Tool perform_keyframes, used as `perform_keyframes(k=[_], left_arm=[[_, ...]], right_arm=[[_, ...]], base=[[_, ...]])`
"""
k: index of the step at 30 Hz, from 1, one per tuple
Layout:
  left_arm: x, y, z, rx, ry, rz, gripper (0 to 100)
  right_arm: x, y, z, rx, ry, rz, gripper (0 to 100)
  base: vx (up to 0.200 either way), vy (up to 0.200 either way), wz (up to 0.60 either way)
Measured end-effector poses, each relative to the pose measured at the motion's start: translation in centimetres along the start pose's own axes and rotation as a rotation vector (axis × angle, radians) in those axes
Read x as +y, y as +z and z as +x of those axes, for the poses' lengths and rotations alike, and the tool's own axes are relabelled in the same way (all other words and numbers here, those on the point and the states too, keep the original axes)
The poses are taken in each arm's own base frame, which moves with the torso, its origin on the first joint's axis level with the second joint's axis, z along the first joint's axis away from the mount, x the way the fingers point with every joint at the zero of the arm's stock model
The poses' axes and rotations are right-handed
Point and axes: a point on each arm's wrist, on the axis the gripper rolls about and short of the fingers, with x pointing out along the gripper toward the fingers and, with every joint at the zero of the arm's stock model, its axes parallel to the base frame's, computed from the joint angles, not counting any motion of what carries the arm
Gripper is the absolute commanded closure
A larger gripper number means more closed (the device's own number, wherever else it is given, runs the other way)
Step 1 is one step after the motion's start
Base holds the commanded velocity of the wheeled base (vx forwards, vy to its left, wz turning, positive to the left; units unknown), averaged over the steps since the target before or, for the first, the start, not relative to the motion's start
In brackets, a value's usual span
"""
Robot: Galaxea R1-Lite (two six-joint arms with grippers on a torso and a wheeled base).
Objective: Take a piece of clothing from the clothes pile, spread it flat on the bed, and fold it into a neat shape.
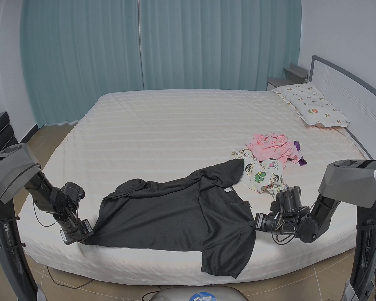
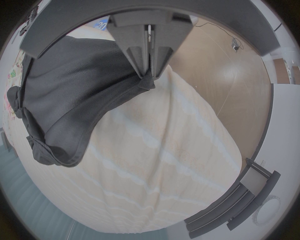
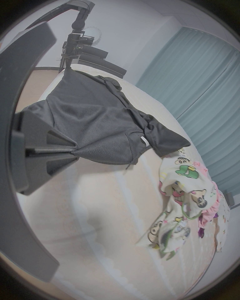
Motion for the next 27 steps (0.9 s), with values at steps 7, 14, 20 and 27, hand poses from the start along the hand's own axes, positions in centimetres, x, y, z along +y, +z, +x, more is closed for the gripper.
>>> perform_keyframes(k=[7, 14, 20, 27], left_arm=[[0.4, -0.5, 0.0, 0.047, 0.032, 0.036, 100], [0.4, -0.6, 0.1, 0.073, 0.019, 0.047, 0], [0.0, -0.1, -0.1, 0.073, -0.046, 0.029, 0], [0.1, 0.9, -0.6, 0.055, -0.098, -0.006, 0]], right_arm=[[-0.4, 0.0, -1.7, 0.078, 0.003, -0.072, 100], [-1.3, -0.1, -1.2, 0.082, -0.040, -0.088, 0], [-1.7, -0.5, -0.5, 0.090, -0.051, -0.081, 0], [-1.0, 0.3, -0.7, 0.025, -0.019, -0.004, 0]], base=[[0.000, 0.000, 0.00], [0.000, 0.000, 0.00], [0.000, 0.000, 0.00], [0.000, 0.000, 0.00]])
